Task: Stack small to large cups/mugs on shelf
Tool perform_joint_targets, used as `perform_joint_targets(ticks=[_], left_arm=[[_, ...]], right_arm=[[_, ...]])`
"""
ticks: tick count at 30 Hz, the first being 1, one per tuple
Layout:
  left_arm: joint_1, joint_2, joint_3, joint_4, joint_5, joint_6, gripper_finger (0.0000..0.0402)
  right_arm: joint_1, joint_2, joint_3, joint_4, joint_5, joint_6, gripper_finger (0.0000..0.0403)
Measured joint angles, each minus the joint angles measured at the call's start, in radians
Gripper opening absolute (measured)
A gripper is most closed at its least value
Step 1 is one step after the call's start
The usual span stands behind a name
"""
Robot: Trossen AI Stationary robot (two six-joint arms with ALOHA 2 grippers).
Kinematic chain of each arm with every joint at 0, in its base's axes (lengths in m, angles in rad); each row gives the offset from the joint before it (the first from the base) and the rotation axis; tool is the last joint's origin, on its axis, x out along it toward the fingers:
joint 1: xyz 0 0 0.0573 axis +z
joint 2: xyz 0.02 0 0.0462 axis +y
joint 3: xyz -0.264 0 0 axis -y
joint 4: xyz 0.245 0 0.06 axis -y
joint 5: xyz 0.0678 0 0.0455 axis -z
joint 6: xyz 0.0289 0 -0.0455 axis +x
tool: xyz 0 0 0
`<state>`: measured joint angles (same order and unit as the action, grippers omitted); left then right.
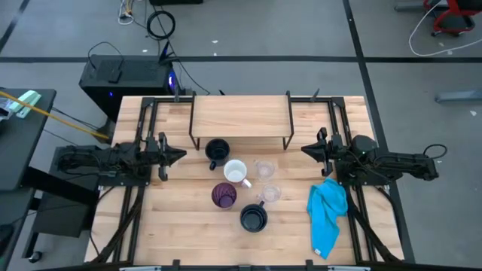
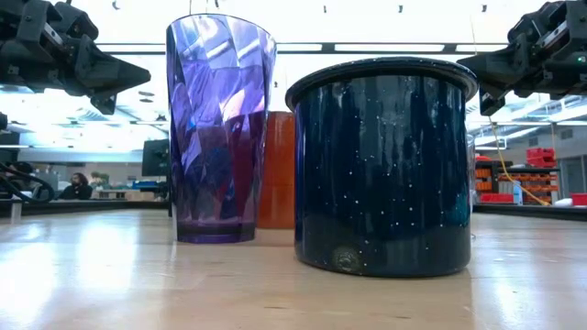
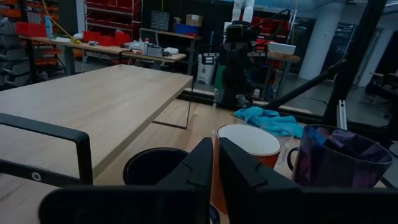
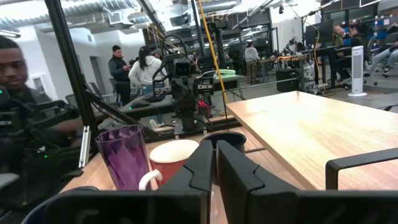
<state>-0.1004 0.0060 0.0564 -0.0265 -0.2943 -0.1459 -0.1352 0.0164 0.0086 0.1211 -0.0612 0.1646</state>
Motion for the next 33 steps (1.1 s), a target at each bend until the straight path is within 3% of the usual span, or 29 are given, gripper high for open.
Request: perform_joint_targets(ticks=[19, 27, 33], left_arm=[[0.000, 0.000, 0.000, 0.005, 0.000, -0.002, 0.0034], [0.000, 0.000, 0.000, 0.060, 0.000, -0.177, 0.0039], [0.000, 0.000, 0.000, 0.057, 0.005, -0.185, 0.0032]], right_arm=[[0.000, 0.000, 0.000, 0.000, 0.000, 0.000, 0.0029], [0.000, 0.000, 0.000, 0.000, 0.000, 0.000, 0.0029], [0.000, 0.000, 0.000, 0.000, 0.000, 0.000, 0.0029]])
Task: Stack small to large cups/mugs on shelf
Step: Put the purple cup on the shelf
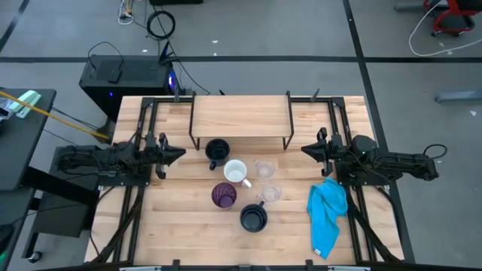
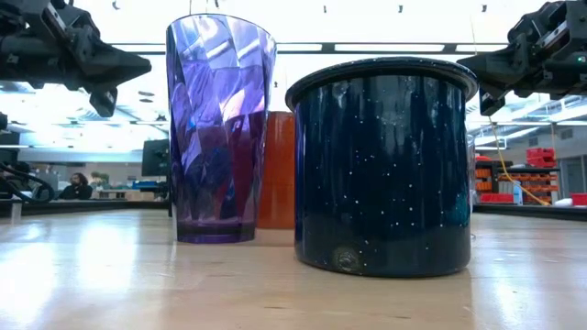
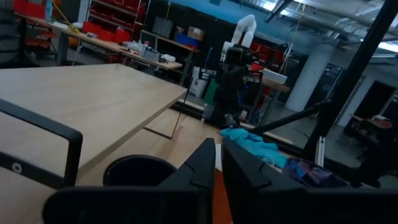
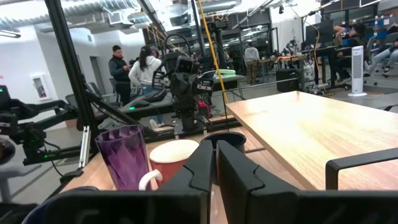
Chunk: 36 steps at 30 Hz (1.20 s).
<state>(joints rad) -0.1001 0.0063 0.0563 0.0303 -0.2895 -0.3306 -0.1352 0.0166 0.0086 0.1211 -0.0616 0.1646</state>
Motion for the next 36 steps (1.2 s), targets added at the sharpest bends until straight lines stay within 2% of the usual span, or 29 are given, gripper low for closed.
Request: perform_joint_targets(ticks=[8, 13, 16, 21, 26, 28, 32, 36], left_arm=[[0.000, 0.009, 0.000, 0.066, 0.155, -0.001, 0.0021], [0.001, 0.030, 0.000, 0.109, 0.160, 0.059, 0.0012], [0.001, 0.047, 0.000, 0.198, 0.158, 0.104, 0.0011], [0.002, 0.077, 0.000, 0.372, 0.139, 0.159, 0.0018], [0.002, 0.108, 0.000, 0.507, 0.130, 0.211, 0.0017], [0.002, 0.133, 0.001, 0.555, 0.096, 0.199, 0.0015], [0.002, 0.203, 0.036, 0.522, -0.008, 0.173, 0.0014], [0.003, 0.317, 0.135, 0.389, -0.069, 0.167, 0.0014]], right_arm=[[0.000, 0.000, 0.000, 0.000, 0.000, -0.002, 0.0029], [0.000, 0.000, 0.000, 0.003, 0.009, -0.039, 0.0029], [0.000, 0.000, 0.000, 0.028, 0.009, -0.091, 0.0029], [0.000, 0.000, 0.000, 0.055, 0.009, -0.103, 0.0029], [0.000, 0.000, 0.000, 0.100, 0.009, -0.006, 0.0029], [0.000, 0.000, 0.000, 0.111, 0.008, 0.037, 0.0029], [0.000, 0.000, 0.000, 0.114, 0.016, 0.050, 0.0029], [0.000, 0.000, 0.000, 0.121, 0.133, 0.029, 0.0029]])
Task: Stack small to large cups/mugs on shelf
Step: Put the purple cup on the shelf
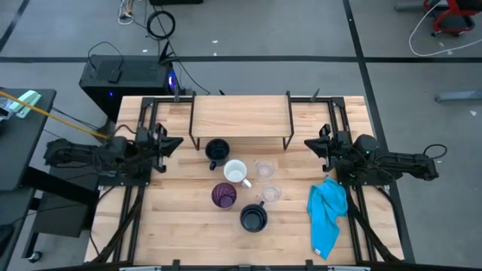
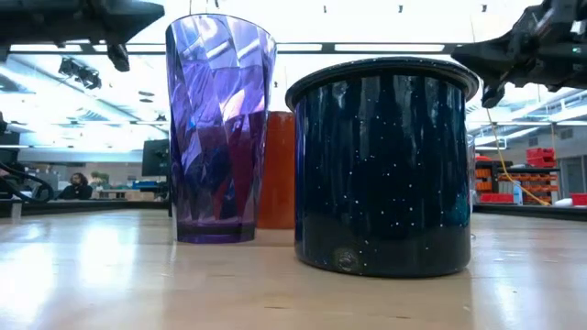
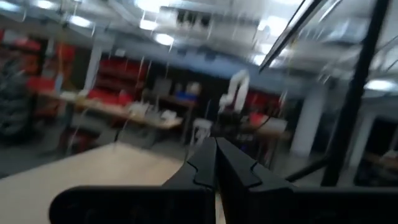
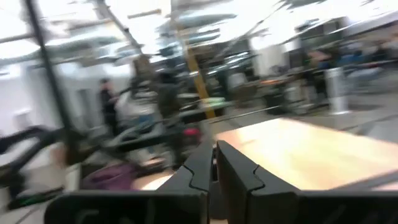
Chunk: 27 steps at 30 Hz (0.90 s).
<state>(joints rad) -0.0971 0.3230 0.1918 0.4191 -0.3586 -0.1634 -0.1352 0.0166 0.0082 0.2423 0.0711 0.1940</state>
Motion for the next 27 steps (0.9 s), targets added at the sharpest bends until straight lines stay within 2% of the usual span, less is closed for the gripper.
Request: perform_joint_targets(ticks=[6, 12, 16, 21, 27], left_arm=[[0.000, 0.180, 0.179, -0.279, -0.004, -0.026, 0.0013], [-0.007, 0.330, 0.295, -0.397, 0.015, -0.093, 0.0010], [-0.036, 0.393, 0.346, -0.397, 0.112, -0.069, 0.0009], [-0.103, 0.445, 0.353, -0.316, 0.151, -0.027, 0.0010], [-0.184, 0.499, 0.353, -0.315, 0.173, -0.071, 0.0018]], right_arm=[[-0.007, 0.003, 0.016, -0.010, 0.059, -0.060, 0.0029], [-0.022, 0.004, 0.016, -0.027, 0.060, -0.059, 0.0029], [-0.022, 0.003, 0.016, -0.027, 0.060, -0.056, 0.0029], [-0.022, 0.003, 0.016, -0.025, 0.059, -0.056, 0.0029], [-0.022, 0.003, 0.016, -0.025, 0.060, -0.055, 0.0029]])
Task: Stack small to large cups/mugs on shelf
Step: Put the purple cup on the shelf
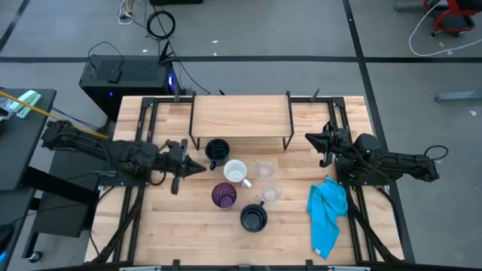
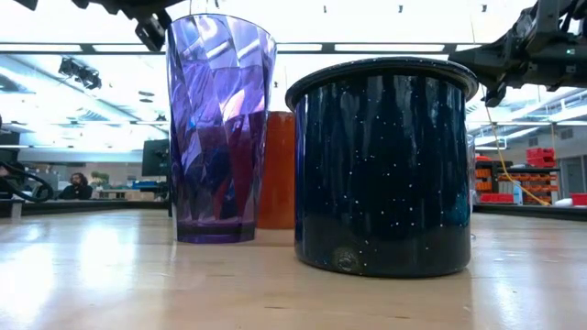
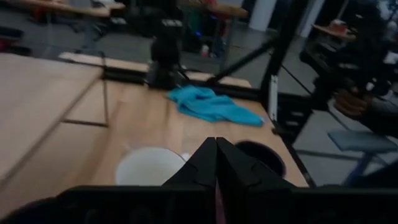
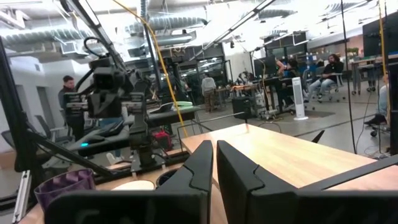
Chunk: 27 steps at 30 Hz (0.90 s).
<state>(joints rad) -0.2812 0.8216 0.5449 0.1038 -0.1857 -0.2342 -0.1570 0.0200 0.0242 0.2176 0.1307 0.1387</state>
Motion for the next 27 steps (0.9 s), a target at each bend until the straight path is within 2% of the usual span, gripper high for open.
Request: perform_joint_targets(ticks=[4, 10, 17, 22, 27], left_arm=[[-0.079, 0.031, 0.000, -0.044, -0.039, -0.056, 0.0049], [-0.208, 0.084, 0.000, -0.182, -0.057, -0.249, 0.0128], [-0.281, 0.147, -0.001, -0.184, -0.110, -0.310, 0.0199], [-0.275, 0.175, 0.034, -0.228, -0.172, -0.366, 0.0224], [-0.222, 0.220, 0.197, -0.469, -0.214, -0.526, 0.0212]], right_arm=[[0.000, 0.000, 0.000, 0.000, 0.000, 0.017, 0.0029], [0.000, 0.000, 0.000, -0.001, 0.000, 0.022, 0.0029], [0.000, 0.000, 0.000, -0.008, 0.000, 0.022, 0.0029], [0.000, 0.000, 0.000, -0.010, 0.000, 0.026, 0.0029], [0.000, 0.000, 0.000, -0.010, 0.000, 0.027, 0.0029]])
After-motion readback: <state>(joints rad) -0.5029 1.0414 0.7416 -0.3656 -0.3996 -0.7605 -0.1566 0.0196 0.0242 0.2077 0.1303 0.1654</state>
